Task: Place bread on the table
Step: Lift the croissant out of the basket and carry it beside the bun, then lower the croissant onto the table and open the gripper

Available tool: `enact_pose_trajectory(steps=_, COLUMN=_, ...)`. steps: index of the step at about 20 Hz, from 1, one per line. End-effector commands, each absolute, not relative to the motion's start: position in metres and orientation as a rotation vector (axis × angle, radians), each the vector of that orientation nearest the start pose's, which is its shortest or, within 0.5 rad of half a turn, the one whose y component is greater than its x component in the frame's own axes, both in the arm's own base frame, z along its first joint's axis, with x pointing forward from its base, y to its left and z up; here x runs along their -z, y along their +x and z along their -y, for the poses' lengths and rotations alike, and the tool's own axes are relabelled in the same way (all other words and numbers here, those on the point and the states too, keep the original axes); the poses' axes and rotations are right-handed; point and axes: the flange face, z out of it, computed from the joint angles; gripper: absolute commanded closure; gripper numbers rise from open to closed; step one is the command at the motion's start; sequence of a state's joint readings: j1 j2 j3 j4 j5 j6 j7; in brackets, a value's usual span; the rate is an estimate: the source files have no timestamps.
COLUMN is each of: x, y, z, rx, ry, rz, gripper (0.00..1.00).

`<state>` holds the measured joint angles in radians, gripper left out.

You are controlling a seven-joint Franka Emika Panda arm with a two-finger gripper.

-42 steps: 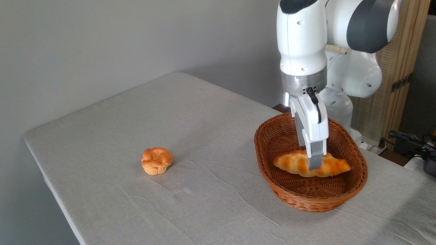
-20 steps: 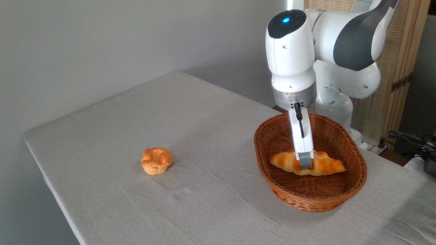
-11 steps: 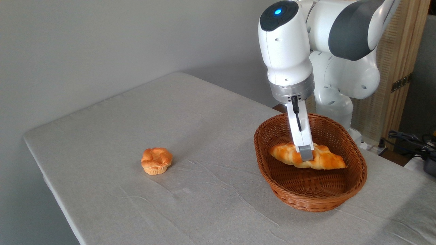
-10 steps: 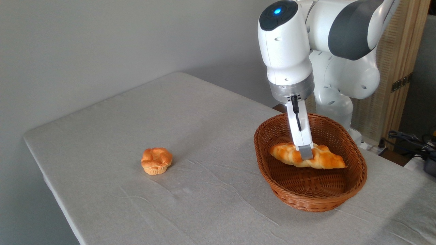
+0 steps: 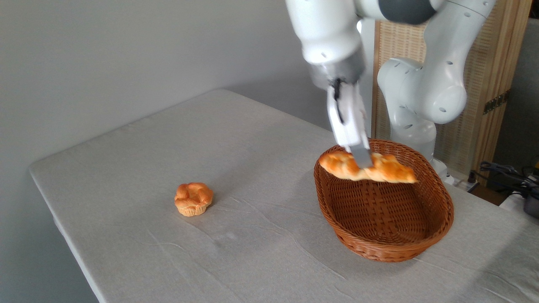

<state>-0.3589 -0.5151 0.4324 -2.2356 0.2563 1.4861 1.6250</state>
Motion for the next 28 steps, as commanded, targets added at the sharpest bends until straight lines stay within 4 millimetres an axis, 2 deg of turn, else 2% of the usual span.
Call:
enact_pose_trajectory(steps=1, x=-0.572, y=0.423, z=-0.046, rx=-0.307, ry=-2.254, rz=-2.370, gripper=0.90)
enact_pose_trajectory(steps=3, x=-0.582, y=0.456, z=-0.020, rx=-0.258, ry=-2.388, rz=-2.224, gripper=0.90)
enact_pose_trajectory(steps=6, x=-0.557, y=0.502, z=0.029, rx=-0.121, ry=-2.527, rz=-1.960, gripper=0.89)
enact_pose_trajectory(steps=7, x=-0.550, y=0.514, z=0.034, rx=-0.060, ry=-2.561, rz=-1.866, gripper=0.88)
enact_pose_trajectory(steps=9, x=-0.535, y=0.530, z=0.045, rx=0.005, ry=-2.614, rz=-1.814, gripper=0.85)
enact_pose_trajectory(steps=12, x=-0.505, y=0.545, z=0.052, rx=0.041, ry=-2.570, rz=-1.813, gripper=0.67)
enact_pose_trajectory(steps=13, x=-0.491, y=0.550, z=0.053, rx=0.077, ry=-2.543, rz=-1.816, gripper=0.62)
enact_pose_trajectory(steps=15, x=-0.465, y=0.553, z=0.054, rx=0.106, ry=-2.465, rz=-1.880, gripper=0.40)
enact_pose_trajectory(steps=16, x=-0.463, y=0.552, z=0.054, rx=0.102, ry=-2.457, rz=-1.892, gripper=0.30)
enact_pose_trajectory(steps=17, x=-0.463, y=0.552, z=0.054, rx=0.102, ry=-2.456, rz=-1.894, gripper=0.16)
enact_pose_trajectory(steps=20, x=-0.464, y=0.553, z=0.054, rx=0.110, ry=-2.434, rz=-1.912, gripper=0.00)
enact_pose_trajectory(steps=28, x=-0.463, y=0.552, z=0.054, rx=0.100, ry=-2.427, rz=-1.919, gripper=0.00)
